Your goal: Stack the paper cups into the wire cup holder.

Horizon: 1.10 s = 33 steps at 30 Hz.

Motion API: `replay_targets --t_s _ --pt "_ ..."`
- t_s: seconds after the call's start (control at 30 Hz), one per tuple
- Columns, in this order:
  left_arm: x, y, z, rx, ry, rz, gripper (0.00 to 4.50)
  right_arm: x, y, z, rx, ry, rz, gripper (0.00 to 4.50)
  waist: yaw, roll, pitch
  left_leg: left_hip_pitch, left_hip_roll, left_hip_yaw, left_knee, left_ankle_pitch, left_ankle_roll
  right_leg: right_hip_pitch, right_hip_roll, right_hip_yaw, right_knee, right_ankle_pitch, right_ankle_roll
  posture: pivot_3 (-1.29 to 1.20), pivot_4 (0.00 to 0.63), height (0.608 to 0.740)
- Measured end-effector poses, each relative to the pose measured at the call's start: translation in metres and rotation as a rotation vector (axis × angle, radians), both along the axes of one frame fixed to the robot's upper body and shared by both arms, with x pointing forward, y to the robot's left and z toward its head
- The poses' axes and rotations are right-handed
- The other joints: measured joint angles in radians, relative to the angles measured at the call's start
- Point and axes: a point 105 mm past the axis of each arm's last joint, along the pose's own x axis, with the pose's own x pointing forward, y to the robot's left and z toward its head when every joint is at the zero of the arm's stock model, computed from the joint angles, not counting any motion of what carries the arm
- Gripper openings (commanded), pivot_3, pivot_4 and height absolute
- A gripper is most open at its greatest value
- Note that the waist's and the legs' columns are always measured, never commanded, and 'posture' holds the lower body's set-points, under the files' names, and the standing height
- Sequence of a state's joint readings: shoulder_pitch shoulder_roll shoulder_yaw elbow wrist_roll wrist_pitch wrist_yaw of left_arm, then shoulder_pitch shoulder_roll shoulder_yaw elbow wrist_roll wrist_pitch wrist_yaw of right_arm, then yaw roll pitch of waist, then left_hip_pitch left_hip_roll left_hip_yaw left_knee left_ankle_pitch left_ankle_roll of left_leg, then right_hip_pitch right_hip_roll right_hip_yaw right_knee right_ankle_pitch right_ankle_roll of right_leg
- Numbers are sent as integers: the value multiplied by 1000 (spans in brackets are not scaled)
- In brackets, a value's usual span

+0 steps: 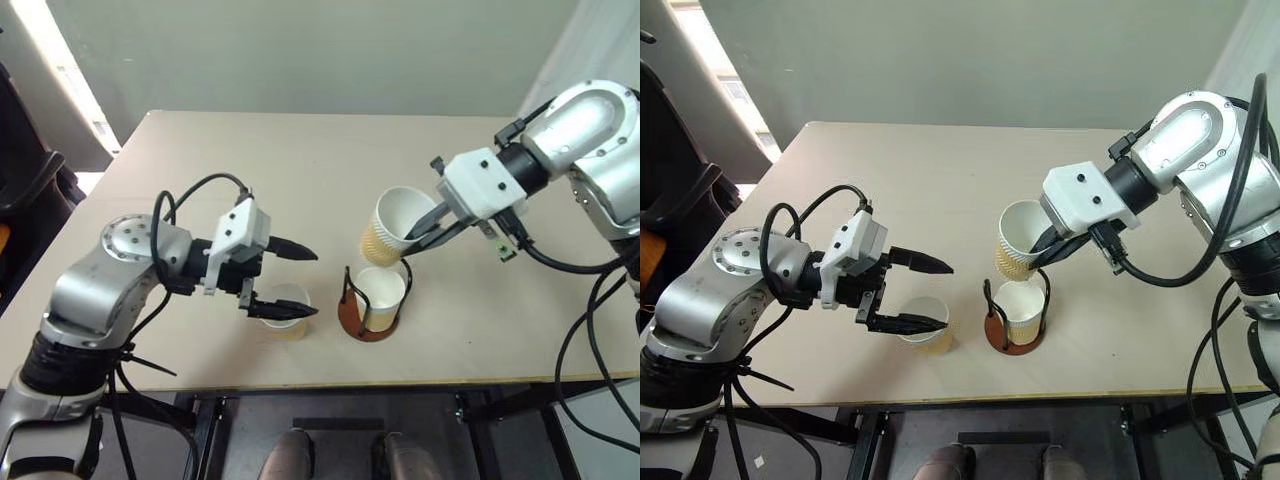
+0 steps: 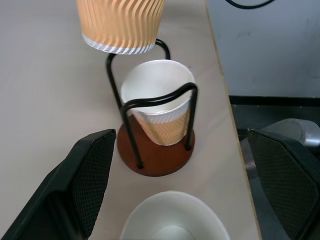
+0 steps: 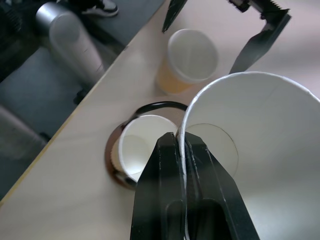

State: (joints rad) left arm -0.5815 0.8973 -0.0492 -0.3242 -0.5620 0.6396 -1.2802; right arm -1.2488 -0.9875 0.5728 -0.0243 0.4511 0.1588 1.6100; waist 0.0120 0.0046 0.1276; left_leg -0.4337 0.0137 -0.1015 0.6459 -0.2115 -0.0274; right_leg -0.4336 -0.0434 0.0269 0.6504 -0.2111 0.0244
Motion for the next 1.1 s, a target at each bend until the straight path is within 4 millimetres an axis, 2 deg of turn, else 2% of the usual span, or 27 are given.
replay_targets --t_s 0.43,0.57,0.9,1.03,1.1 --pt "0 4 -3 33 -1 49 4500 -5 5 -19 -49 28 51 48 -1 0 0 -1 0 0 0 1 1 0 0 0 0 1 -1 0 150 740" --pt "0 6 -5 43 1 60 4500 -4 4 -23 -61 30 52 944 -1 0 0 -1 0 0 0 1 1 0 0 0 0 1 -1 0 150 740" --pt "0 10 -5 65 2 65 4500 -1 2 -36 -100 44 45 4320 -2 0 0 -1 0 0 0 1 1 -1 0 0 0 1 -1 0 150 740" --pt "-6 18 -4 138 -4 31 4500 5 6 -34 -60 64 28 4417 -3 0 0 -1 1 0 0 1 1 -2 1 0 0 1 -1 0 150 740" --pt "-13 24 -4 211 -3 -19 4500 13 16 -22 51 69 -16 4417 -3 0 0 -1 0 0 -1 1 1 -3 1 1 0 1 -1 0 150 740"
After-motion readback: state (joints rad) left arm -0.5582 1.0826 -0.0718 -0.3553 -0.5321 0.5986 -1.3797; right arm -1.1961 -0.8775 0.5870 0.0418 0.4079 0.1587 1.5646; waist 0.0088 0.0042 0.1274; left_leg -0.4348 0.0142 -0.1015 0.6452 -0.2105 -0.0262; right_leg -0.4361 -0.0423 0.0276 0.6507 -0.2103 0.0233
